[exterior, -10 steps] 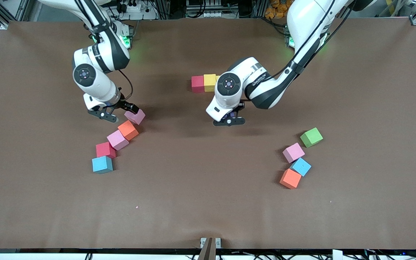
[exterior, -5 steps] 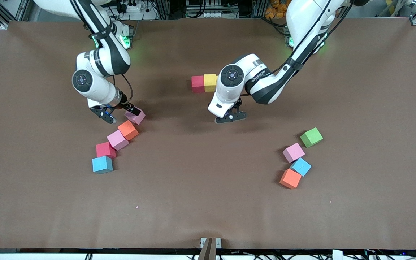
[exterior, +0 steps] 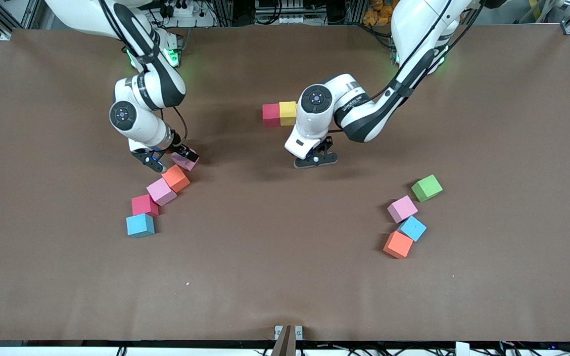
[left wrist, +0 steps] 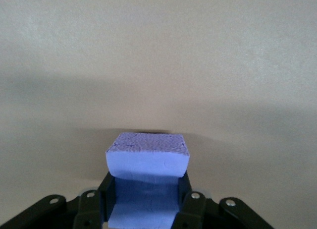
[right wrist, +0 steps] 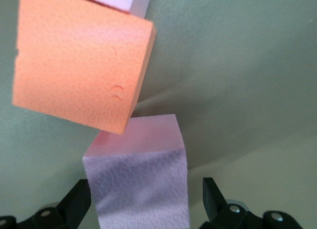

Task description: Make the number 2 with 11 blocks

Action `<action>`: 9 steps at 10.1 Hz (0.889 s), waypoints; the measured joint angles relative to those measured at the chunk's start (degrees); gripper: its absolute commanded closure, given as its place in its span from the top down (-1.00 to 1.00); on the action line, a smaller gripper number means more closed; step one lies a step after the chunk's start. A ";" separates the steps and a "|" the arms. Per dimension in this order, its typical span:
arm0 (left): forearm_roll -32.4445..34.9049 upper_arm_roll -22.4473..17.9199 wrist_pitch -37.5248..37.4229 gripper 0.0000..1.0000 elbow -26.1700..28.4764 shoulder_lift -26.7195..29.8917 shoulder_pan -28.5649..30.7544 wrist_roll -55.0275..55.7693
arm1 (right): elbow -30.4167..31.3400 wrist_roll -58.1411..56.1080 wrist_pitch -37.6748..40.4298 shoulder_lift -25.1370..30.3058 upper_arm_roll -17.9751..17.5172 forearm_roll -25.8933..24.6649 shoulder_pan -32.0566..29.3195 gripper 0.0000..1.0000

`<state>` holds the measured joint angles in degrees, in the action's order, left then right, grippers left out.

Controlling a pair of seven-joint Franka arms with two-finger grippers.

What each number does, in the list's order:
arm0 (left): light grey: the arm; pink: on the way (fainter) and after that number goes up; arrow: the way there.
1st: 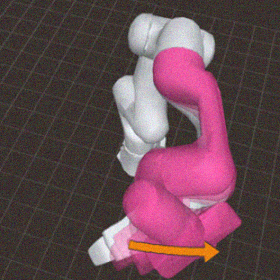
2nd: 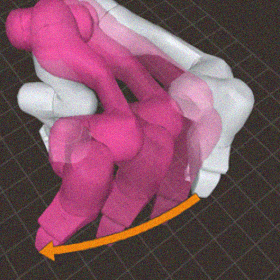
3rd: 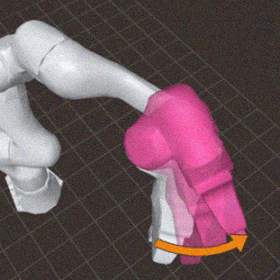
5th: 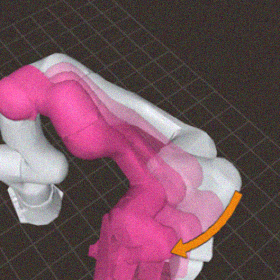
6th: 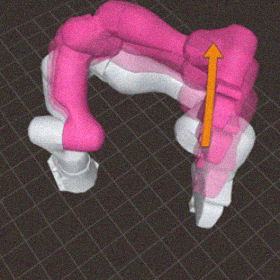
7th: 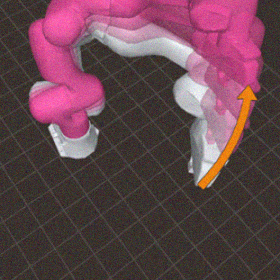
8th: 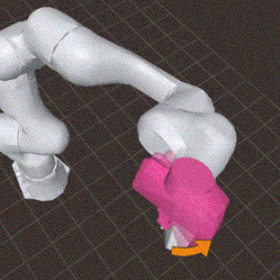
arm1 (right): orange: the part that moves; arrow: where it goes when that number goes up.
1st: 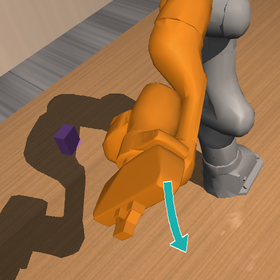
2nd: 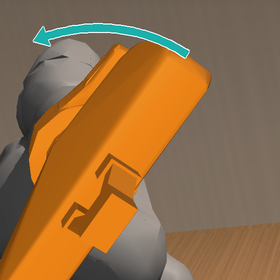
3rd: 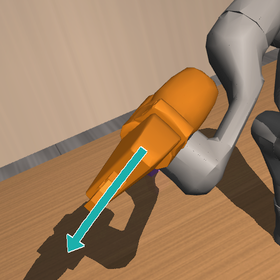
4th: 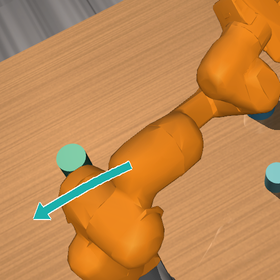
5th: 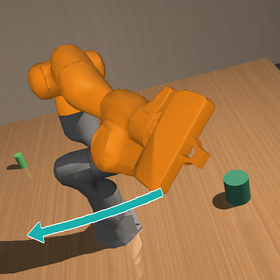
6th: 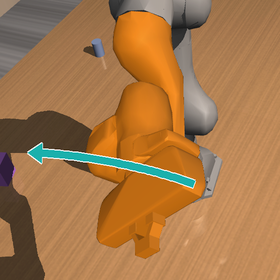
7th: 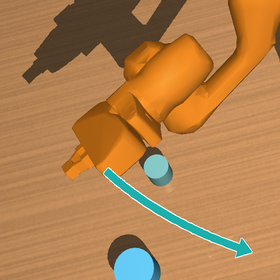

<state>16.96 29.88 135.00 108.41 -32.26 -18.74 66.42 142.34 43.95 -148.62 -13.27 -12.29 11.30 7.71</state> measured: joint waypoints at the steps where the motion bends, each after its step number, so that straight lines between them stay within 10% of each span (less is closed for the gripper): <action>1: 0.00 0.03 0.71 -0.13 0.71 -0.02 -0.01 0.19 | 0.00 0.01 -0.67 -0.81 -0.01 0.00 0.28 0.81; 9: 1.83 0.37 1.53 -0.13 3.65 -0.04 -1.07 0.75 | -0.38 0.08 -1.32 -1.17 0.29 0.10 -0.01 0.76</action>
<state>18.79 30.25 136.53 112.06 -32.30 -19.80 67.17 141.96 44.04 -149.94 -14.45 -12.00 11.40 7.70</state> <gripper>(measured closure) 0.480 0.115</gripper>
